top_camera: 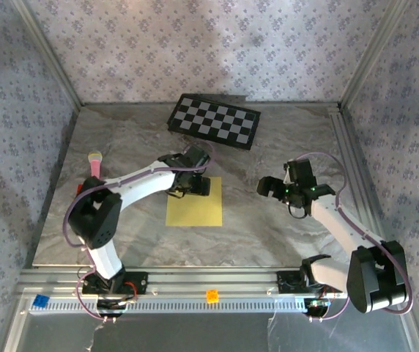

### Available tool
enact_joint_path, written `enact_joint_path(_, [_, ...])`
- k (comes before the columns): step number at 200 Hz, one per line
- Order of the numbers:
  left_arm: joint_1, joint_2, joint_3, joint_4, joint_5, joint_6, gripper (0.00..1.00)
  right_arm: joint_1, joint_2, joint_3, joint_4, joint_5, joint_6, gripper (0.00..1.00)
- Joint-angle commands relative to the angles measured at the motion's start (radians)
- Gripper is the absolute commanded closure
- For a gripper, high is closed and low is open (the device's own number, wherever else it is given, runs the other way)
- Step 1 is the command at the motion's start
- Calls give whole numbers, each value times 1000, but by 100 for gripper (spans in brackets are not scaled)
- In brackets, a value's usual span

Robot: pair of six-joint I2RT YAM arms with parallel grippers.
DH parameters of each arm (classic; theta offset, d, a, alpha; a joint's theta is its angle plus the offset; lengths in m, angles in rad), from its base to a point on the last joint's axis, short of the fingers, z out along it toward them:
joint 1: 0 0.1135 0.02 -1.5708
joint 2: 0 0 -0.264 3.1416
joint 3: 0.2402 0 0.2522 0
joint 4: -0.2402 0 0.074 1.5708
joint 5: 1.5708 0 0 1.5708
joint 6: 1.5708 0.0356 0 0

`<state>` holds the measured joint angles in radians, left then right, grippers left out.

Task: Fold a paper plane with a square sheet of paper (pick it up from the middle)
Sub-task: Move the square sheet of paper to the center of the table.

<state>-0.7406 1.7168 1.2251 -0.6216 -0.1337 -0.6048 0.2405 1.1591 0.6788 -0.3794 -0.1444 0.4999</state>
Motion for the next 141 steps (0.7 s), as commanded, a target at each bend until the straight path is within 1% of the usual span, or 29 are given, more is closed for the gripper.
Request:
enact_joint_path(1, [-4, -28, -39, -36, -19, -138, 14, 25, 6, 64, -30, 62, -24, 0])
enact_joint_path(39, [-24, 13, -25, -40, 3, -171, 15, 66, 46, 90, -43, 68, -35, 0])
enact_joint_path(56, [-30, 48, 4, -50, -1, -170, 14, 69, 57, 92, -45, 72, -32, 0])
enact_joint_path(57, [-30, 51, 6, -71, -2, -170, 14, 69, 57, 92, -45, 72, -32, 0])
enact_joint_path(76, [-34, 86, 36, -108, -12, -165, 14, 71, 62, 94, -47, 69, -32, 0])
enact_joint_path(141, [-42, 131, 53, -110, -10, -168, 14, 75, 66, 73, -41, 47, -21, 0])
